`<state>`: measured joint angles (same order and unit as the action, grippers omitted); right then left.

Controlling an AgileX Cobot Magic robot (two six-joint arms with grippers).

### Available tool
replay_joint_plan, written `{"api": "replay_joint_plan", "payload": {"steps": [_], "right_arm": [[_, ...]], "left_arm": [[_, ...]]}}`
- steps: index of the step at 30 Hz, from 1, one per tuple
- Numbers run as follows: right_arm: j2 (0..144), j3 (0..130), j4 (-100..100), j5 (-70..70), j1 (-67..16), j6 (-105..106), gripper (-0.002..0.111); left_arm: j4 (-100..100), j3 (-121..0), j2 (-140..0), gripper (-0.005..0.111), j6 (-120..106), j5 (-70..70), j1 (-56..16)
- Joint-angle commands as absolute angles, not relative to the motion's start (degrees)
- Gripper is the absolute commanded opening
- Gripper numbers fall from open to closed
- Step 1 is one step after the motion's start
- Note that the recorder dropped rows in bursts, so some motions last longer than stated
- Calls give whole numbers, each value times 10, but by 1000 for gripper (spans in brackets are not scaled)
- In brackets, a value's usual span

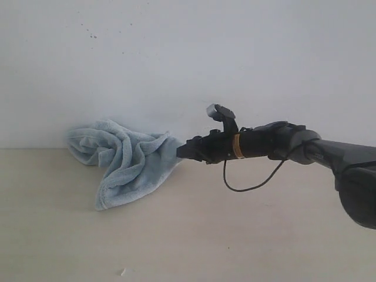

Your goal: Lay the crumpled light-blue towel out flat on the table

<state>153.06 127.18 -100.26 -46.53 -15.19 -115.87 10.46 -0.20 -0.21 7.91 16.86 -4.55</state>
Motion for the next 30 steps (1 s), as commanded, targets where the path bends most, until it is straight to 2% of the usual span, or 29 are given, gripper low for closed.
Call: {"api": "replay_joint_plan", "payload": {"steps": [1,6,11,27,30], "right_arm": [[1527,1275,-999,-467,-171,-1140,42],[1540,1275,-999,-446,-182,-1138,42],[1559,1275,-999,-405,-184,-1138,56],[1566,1281,-984,-372,-188,-1127,55],[1566,1281,-967,-373,-188,-1117,49]], "left_arm": [[105,0,0,4,79,164,-45],[105,0,0,4,79,164,-45],[105,0,0,4,79,164,-45],[105,0,0,4,79,164,-45],[105,0,0,4,79,164,-45]]}}
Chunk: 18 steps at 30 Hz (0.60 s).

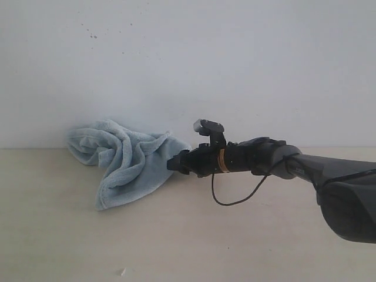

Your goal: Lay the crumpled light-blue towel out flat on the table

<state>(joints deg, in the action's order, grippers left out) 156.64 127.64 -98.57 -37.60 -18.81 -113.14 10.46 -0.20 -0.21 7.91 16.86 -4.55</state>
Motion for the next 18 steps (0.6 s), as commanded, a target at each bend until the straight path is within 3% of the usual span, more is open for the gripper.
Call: {"api": "replay_joint_plan", "payload": {"steps": [1,8,18], "right_arm": [[1566,1281,-948,-376,-188,-1108,43],[1566,1281,-900,-386,-191,-1078,14],[1561,1281,-925,-389,-183,-1135,12]], "left_arm": [[105,0,0,4,79,164,-45],[105,0,0,4,79,164,-45],[105,0,0,4,79,164,-45]]}}
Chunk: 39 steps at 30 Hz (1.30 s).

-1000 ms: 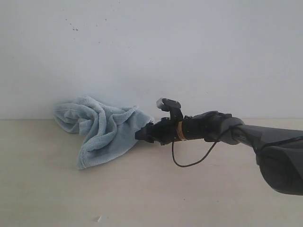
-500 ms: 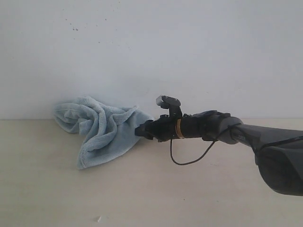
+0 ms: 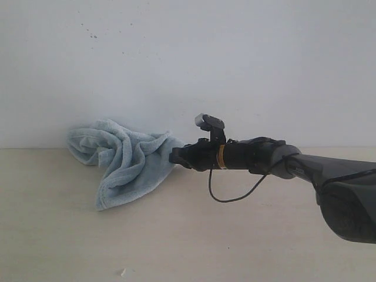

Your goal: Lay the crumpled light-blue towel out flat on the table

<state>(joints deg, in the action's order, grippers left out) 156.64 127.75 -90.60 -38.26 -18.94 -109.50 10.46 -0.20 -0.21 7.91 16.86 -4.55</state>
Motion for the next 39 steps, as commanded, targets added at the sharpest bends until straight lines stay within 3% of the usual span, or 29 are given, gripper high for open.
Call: {"api": "replay_joint_plan", "payload": {"steps": [1,16,24,27,30,39], "right_arm": [[1558,1280,-945,-395,-178,-1139,12],[1508,1254,-999,-583,-96,-1189,12],[1479,1189,-999,-561,-94,-1160,13],[1479,1189,-999,-510,-114,-1151,34],[1479,1189,-999,-447,-146,-1151,70],[1487,1193,-999,-305,-200,-1088,65]], "left_arm": [[105,0,0,4,79,164,-45],[105,0,0,4,79,164,-45],[105,0,0,4,79,164,-45],[105,0,0,4,79,164,-45],[105,0,0,4,79,164,-45],[105,0,0,4,79,164,-45]]}}
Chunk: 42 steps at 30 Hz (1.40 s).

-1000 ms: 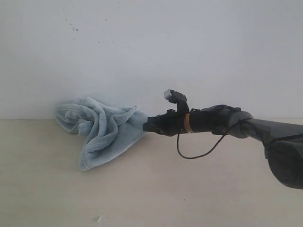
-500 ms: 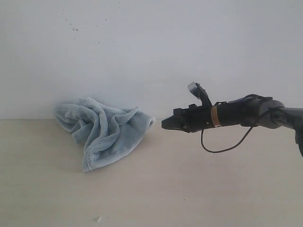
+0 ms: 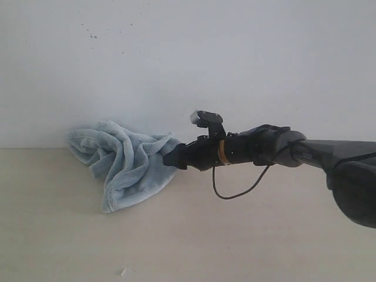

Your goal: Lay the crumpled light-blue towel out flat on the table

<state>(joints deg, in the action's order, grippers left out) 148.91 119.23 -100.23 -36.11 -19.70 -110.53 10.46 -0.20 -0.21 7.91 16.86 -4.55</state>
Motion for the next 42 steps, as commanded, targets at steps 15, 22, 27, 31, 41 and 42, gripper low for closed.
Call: {"api": "replay_joint_plan", "payload": {"steps": [15,22,27,31,41,42], "right_arm": [[1543,1235,-990,-295,-200,-1088,65],[1561,1235,-909,-338,-197,-1054,45],[1564,1235,-894,-354,-197,-1009,17],[1557,1235,-893,-348,-195,-979,6],[1518,1233,-976,-473,-138,-1030,6],[1517,1233,-991,-485,-130,-1050,6]], "left_arm": [[105,0,0,4,79,164,-45],[105,0,0,4,79,164,-45],[105,0,0,4,79,164,-45],[105,0,0,4,79,164,-45],[105,0,0,4,79,164,-45],[105,0,0,4,79,164,-45]]}}
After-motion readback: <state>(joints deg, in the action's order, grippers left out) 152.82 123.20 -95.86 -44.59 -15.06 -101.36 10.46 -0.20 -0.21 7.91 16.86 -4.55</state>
